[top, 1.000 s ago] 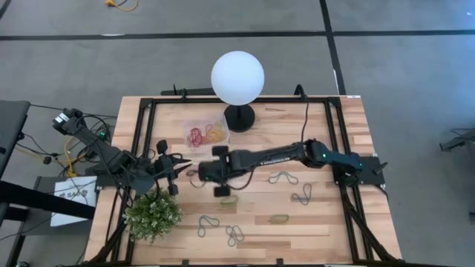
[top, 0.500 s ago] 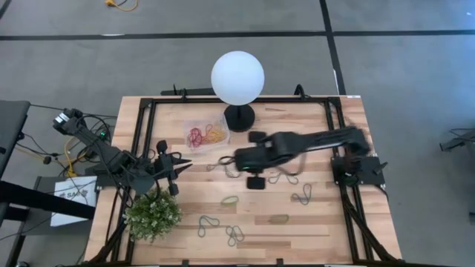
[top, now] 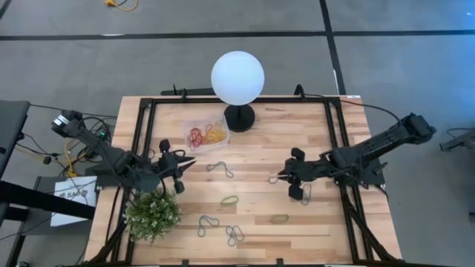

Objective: Pick and place items into bin
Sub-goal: Put the blue rubber band into the transparent bin

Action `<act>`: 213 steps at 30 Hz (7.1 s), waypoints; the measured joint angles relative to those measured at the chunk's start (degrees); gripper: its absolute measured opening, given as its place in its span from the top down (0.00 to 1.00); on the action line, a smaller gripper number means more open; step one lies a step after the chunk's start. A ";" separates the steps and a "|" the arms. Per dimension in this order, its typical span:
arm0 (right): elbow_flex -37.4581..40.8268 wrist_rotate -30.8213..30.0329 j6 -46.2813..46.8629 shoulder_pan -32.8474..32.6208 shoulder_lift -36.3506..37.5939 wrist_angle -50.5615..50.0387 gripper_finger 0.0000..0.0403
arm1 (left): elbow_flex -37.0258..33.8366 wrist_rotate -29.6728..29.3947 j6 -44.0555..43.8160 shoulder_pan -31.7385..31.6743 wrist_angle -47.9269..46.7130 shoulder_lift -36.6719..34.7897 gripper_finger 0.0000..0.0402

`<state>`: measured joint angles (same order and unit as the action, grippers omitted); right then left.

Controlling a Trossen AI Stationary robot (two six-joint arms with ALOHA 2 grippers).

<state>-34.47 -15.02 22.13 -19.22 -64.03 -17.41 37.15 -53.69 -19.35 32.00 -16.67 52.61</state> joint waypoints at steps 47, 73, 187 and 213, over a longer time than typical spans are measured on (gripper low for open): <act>4.37 -8.28 10.50 7.02 -20.40 17.42 0.99 | 0.00 9.19 9.27 -5.51 9.32 6.00 0.89; 3.96 -7.61 -9.07 6.99 -22.41 52.57 1.00 | 5.94 27.10 19.15 -18.14 38.42 32.32 0.88; 3.70 -7.59 -10.01 8.85 -22.60 55.59 0.81 | 8.43 6.39 -7.56 -39.51 -17.60 21.87 0.97; 3.70 -7.55 -10.03 8.85 -22.58 55.58 0.81 | 8.46 9.04 -8.27 -42.61 -18.29 22.55 0.79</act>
<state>-30.76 -22.57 12.10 -10.37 -86.61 38.17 45.60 -44.65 -27.63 -10.61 -34.96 75.16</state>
